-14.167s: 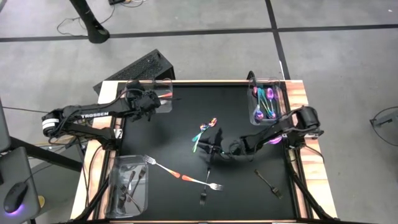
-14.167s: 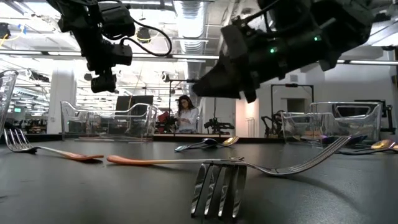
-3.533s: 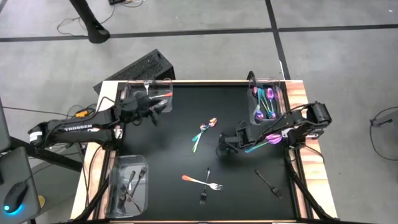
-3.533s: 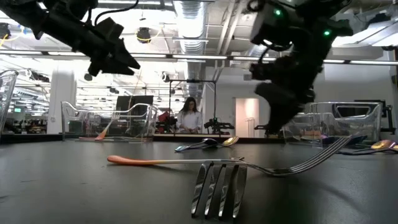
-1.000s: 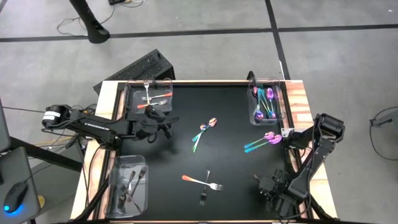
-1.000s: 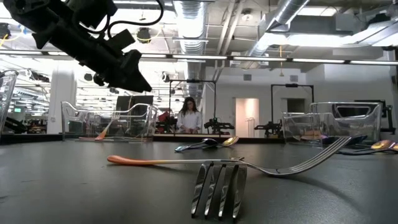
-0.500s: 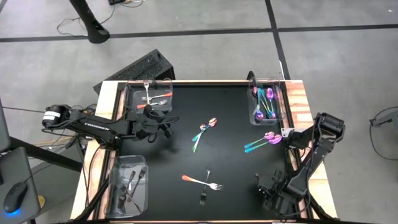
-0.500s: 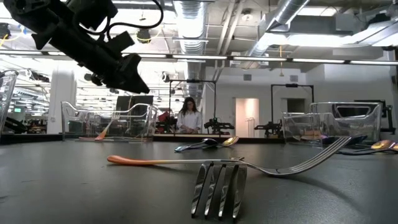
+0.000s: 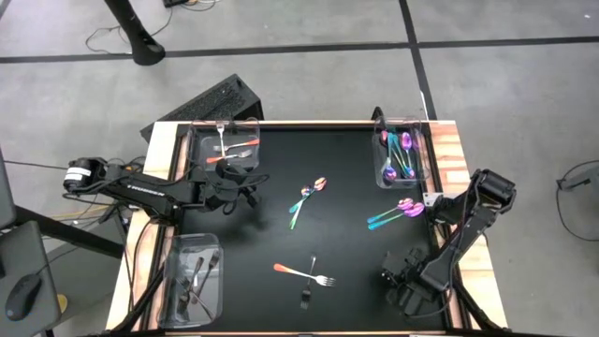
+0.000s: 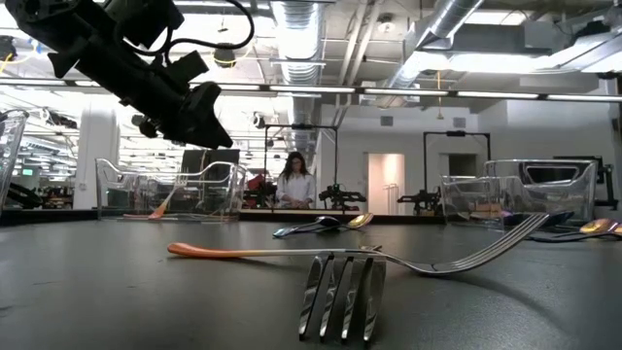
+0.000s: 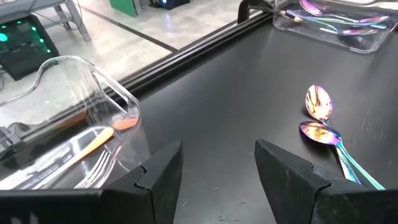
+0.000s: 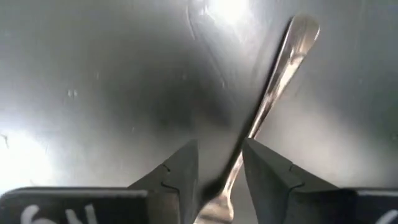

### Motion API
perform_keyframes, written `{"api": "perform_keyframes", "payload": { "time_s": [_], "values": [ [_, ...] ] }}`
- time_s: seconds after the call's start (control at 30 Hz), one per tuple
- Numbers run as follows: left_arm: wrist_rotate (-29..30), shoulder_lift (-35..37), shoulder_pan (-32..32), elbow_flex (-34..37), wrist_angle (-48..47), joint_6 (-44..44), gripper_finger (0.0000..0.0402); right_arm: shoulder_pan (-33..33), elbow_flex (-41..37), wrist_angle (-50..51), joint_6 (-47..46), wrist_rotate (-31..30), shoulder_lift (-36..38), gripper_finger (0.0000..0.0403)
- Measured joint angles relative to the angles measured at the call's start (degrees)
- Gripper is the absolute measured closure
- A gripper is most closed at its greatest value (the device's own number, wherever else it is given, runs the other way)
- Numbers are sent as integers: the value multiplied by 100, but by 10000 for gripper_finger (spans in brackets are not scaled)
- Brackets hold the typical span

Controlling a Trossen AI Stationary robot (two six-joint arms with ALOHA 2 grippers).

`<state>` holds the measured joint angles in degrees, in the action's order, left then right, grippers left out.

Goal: Sort silverware by color (type)
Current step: Put the black fork into the bottom transparent bin

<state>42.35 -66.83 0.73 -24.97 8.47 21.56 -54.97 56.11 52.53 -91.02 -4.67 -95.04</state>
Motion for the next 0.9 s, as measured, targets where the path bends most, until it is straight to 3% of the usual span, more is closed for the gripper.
{"api": "perform_keyframes", "payload": {
  "time_s": [0.3, 0.6, 0.73, 0.9],
  "values": [
    [-34, 0, 0, 0, 0, 112, 212, -318, -80, 120, -615, 149, 7, 202],
    [-371, 0, 0, 0, 0, 171, 212, -781, -602, -560, -1358, 217, 41, 209],
    [-666, 0, 0, 0, 26, 230, 212, -794, -646, -637, -1282, 229, 37, 246],
    [-1448, 0, -2, 0, 482, 226, 212, -755, -660, -702, -857, 277, 37, 354]
  ]
}}
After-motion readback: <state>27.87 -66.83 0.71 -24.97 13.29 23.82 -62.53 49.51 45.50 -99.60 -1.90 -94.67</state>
